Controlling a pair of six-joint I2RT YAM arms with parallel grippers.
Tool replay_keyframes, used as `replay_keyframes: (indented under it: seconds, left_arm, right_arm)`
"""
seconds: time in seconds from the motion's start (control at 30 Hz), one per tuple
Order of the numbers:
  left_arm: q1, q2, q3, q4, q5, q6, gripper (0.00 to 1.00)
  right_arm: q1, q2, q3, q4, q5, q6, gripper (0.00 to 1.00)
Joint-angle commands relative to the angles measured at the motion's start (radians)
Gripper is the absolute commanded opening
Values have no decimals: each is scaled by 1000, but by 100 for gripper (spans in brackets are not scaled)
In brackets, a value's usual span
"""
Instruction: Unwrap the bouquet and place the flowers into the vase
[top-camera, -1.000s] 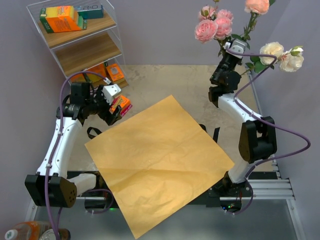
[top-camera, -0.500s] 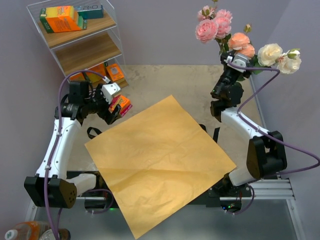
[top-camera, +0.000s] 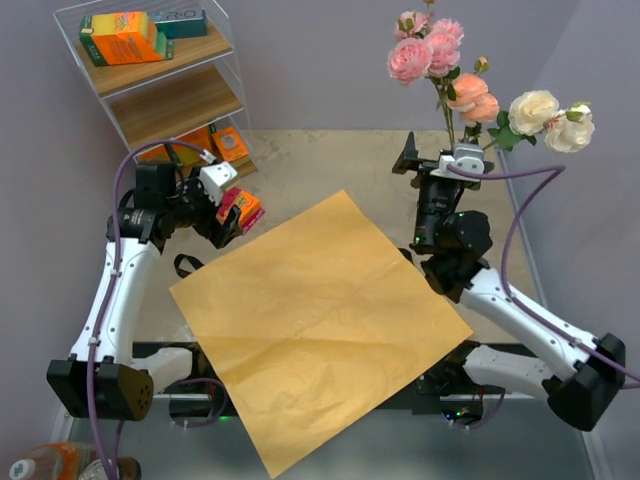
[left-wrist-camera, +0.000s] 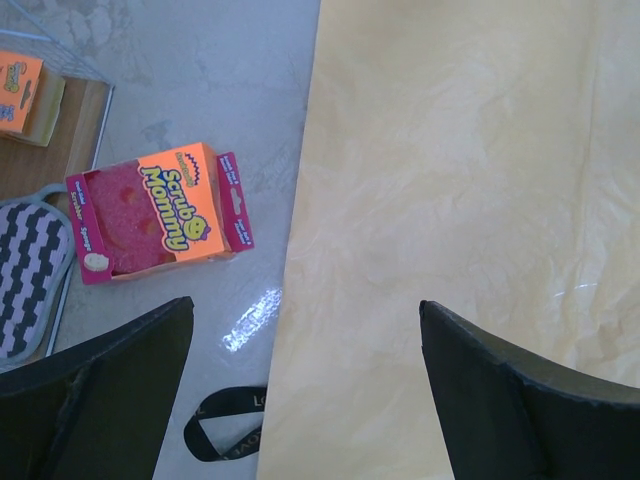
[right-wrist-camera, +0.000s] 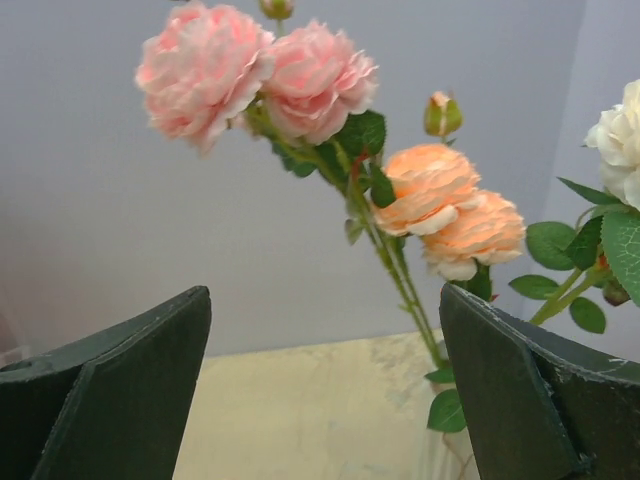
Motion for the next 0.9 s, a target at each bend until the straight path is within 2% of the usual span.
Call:
replay_keyframes:
  seconds: [0.0,0.07,0.17,0.27,0.4,0.6,0.87]
  left_arm:
    - [6,-47,8,12,-17,-42,100]
    - [6,-53,5,12,-16,-55,100]
    - [6,-57,15,1,-8,-65,99]
    - [6,-59,26,-5,-11,-78,99]
    - [6,-68,23,-1,-17,-96,100]
    - [6,-99,-29,35,-28,-125,99]
    - [6,-113,-78,61,-51,-151,99]
  right_arm:
    - [32,-161,106,-680,-56,386,99]
    - [32,-186,163,-940,-112,532,99]
    - [36,-234,183,-1155,-196,606,99]
    - [35,-328,151,-1259,-180,677,99]
    - [35,-419,118,-1359,-117,758,99]
    - [35,-505,84,-1428,-234,719,99]
    - [33,-536,14,-1442,-285,731,99]
